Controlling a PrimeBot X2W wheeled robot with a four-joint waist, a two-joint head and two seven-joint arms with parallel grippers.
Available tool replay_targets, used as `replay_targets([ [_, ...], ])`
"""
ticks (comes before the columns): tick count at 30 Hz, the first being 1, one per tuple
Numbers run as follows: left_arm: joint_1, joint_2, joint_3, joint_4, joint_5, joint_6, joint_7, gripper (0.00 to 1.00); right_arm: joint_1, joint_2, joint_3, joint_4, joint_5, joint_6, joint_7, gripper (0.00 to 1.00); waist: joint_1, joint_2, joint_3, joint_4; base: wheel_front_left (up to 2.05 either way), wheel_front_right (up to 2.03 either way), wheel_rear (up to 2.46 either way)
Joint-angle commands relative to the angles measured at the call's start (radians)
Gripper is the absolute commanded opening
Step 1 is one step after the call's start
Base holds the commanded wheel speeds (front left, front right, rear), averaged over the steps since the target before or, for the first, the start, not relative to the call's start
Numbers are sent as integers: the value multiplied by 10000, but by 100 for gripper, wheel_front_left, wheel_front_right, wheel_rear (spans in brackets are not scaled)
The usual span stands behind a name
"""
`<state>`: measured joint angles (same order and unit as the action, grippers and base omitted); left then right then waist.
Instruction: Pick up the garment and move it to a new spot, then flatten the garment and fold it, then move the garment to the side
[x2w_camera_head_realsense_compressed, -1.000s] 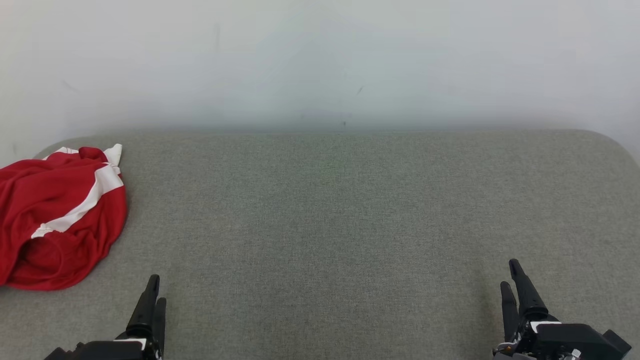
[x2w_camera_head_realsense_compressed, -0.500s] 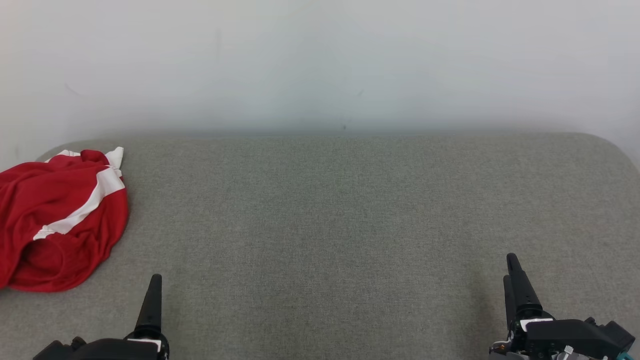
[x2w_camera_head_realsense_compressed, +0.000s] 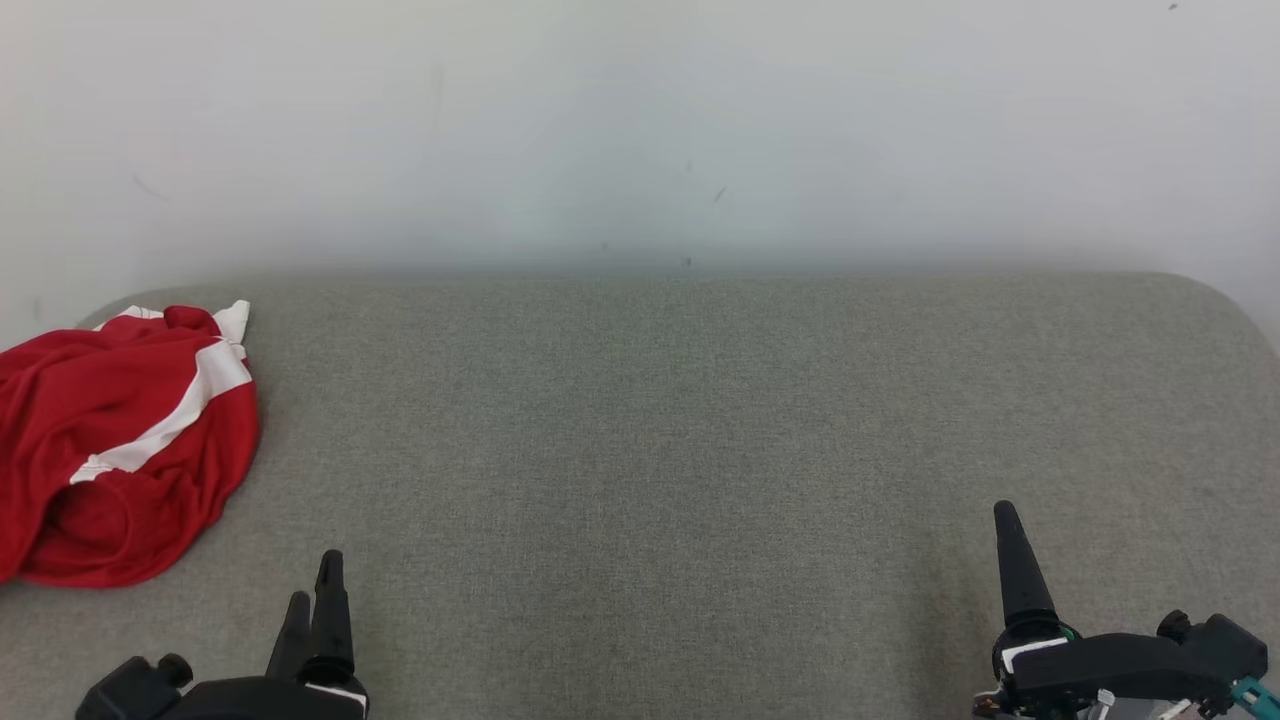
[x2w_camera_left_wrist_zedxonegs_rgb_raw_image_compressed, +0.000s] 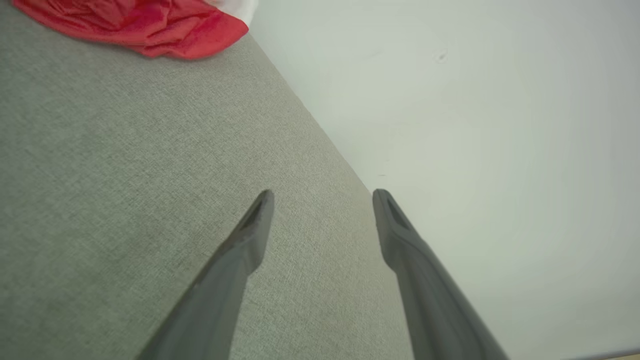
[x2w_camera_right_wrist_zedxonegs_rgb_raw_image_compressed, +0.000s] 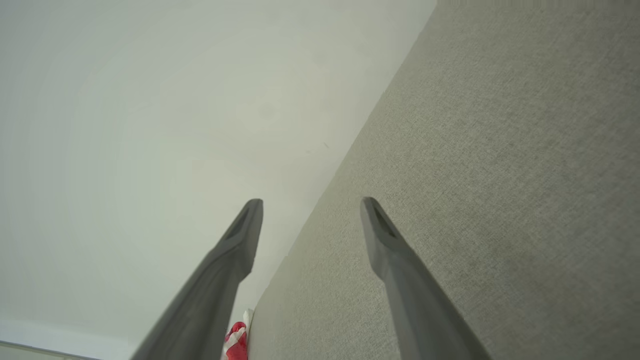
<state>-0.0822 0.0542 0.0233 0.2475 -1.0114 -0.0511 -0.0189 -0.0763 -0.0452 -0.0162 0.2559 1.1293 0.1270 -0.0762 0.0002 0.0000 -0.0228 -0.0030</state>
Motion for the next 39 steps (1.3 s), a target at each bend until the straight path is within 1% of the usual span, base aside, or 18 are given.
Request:
replay_targets([
  [1, -60, 110, -84, -216, 489, 54, -123, 100, 17, -39, 7, -155, -487, 31, -21, 100, -2, 0, -7, 0, 0, 0, 0],
  [5, -15, 211, -244, -275, 1311, 103, -283, 100, 61, -41, -11, -211, -1496, 33, 79, 100, -2, 0, -20, 5, 0, 0, 0],
  [6, -15, 211, -244, -275, 1311, 103, -283, 100, 61, -41, -11, -211, -1496, 33, 79, 100, -2, 0, -20, 5, 0, 0, 0],
  [9, 7, 286, -347, -300, 1895, 180, -394, 100, 81, -43, -26, -292, -2231, 34, 197, 100, -2, 0, -26, 8, 0, 0, 0],
  [18, 39, 505, -776, -25, 3392, 316, -720, 100, 235, -47, -165, -583, -3893, 37, 370, 100, -2, 0, -59, 28, 0, 0, 0],
  [27, 18, 690, -1072, -73, 4601, 562, -1012, 100, 338, -51, -187, -785, -5002, 41, 444, 100, -2, 0, -96, 51, 0, 0, 0],
  [31, 89, 767, -1209, -124, 5026, 583, -1147, 100, 419, -51, -178, -840, -5413, 42, 459, 100, -2, 0, -106, 51, 0, 0, 0],
  [39, 129, 905, -1477, -310, 5742, 454, -1379, 100, 505, -55, -132, -884, -6158, 45, 452, 100, -2, 0, -130, 39, 0, 0, 0],
])
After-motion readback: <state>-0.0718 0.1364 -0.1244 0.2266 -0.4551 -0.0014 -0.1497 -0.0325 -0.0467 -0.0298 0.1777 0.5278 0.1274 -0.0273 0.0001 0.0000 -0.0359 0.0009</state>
